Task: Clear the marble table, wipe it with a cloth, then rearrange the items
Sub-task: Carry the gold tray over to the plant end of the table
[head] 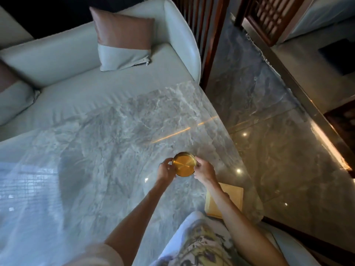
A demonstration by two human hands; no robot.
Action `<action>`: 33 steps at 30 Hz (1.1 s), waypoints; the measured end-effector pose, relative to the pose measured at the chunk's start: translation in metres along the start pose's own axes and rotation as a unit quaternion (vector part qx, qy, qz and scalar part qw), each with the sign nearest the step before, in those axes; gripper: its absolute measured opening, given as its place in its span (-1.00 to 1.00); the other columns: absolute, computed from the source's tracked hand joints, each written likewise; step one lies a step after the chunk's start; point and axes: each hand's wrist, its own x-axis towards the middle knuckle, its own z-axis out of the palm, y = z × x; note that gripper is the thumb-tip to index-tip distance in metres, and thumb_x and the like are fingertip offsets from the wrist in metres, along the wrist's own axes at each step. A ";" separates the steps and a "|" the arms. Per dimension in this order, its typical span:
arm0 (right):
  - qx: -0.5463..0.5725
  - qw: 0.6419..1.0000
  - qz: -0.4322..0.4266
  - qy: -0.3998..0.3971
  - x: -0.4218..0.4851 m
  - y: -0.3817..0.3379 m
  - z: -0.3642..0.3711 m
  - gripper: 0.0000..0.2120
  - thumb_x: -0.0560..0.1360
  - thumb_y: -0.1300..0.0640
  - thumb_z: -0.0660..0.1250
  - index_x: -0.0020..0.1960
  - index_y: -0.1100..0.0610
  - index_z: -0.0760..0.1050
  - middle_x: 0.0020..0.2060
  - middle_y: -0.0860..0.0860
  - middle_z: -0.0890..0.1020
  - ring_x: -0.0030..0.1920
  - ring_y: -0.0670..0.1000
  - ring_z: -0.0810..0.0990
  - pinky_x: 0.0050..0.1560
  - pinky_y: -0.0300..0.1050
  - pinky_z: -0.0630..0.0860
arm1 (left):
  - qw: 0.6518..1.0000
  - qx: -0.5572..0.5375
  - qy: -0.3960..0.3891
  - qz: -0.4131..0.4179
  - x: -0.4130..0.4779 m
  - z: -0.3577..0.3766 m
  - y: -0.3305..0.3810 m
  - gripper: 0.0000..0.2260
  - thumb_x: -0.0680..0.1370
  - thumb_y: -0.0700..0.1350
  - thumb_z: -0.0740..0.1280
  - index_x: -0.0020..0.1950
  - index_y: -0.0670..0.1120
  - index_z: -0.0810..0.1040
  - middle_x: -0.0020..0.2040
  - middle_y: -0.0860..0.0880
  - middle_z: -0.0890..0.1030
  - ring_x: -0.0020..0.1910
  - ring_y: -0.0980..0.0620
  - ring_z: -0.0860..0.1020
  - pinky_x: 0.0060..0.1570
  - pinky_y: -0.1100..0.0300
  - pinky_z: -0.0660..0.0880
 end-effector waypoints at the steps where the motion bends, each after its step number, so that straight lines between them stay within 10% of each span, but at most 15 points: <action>1: 0.008 1.000 -0.010 -0.008 -0.010 -0.005 0.012 -0.54 0.55 0.29 0.21 0.41 0.03 0.47 0.03 -0.01 0.63 -0.03 0.03 0.61 0.19 0.15 0.59 | 1.000 -0.016 0.012 0.000 -0.010 -0.016 -0.009 -0.64 0.53 -0.36 0.13 0.30 -0.21 0.49 -0.31 -0.14 0.53 -0.35 -0.17 0.54 -0.04 -0.24 0.61; 6: 0.019 0.996 -0.068 -0.059 -0.080 -0.036 0.081 -0.54 0.51 0.28 0.23 0.29 -0.10 0.58 -0.22 -0.01 0.61 -0.38 -0.03 0.56 -0.22 -0.08 0.65 | 0.994 -0.091 0.059 0.001 -0.068 -0.106 -0.075 -0.64 0.51 -0.33 0.19 0.28 -0.18 0.54 -0.28 -0.14 0.58 -0.40 -0.14 0.59 -0.06 -0.19 0.64; 16: -0.019 0.982 -0.112 -0.148 -0.230 -0.056 0.260 -0.58 0.55 0.27 0.31 0.37 0.01 0.51 -0.23 -0.14 0.59 -0.30 -0.05 0.68 -0.07 0.02 0.70 | 0.980 -0.169 0.104 -0.008 -0.188 -0.269 -0.237 -0.62 0.46 -0.38 0.25 0.23 -0.16 0.60 -0.25 -0.15 0.62 -0.39 -0.02 0.61 -0.19 -0.06 0.67; 23: -0.064 0.970 -0.139 -0.186 -0.275 -0.064 0.318 -0.57 0.55 0.30 0.33 0.40 0.10 0.49 -0.12 -0.05 0.64 -0.24 -0.06 0.61 -0.31 -0.29 0.62 | 0.967 -0.193 0.167 -0.003 -0.237 -0.307 -0.294 -0.53 0.30 -0.24 0.26 0.18 -0.05 0.65 -0.33 -0.10 0.66 -0.41 -0.02 0.63 -0.24 -0.03 0.68; 33: -0.148 0.930 -0.187 -0.281 -0.291 -0.084 0.395 -0.57 0.53 0.26 0.32 0.36 0.01 0.52 -0.21 0.00 0.66 -0.28 0.05 0.66 -0.13 0.08 0.65 | 0.932 -0.259 0.249 -0.049 -0.271 -0.345 -0.353 -0.60 0.46 -0.35 0.25 0.24 -0.08 0.61 -0.28 -0.14 0.67 -0.35 -0.11 0.64 -0.18 -0.03 0.68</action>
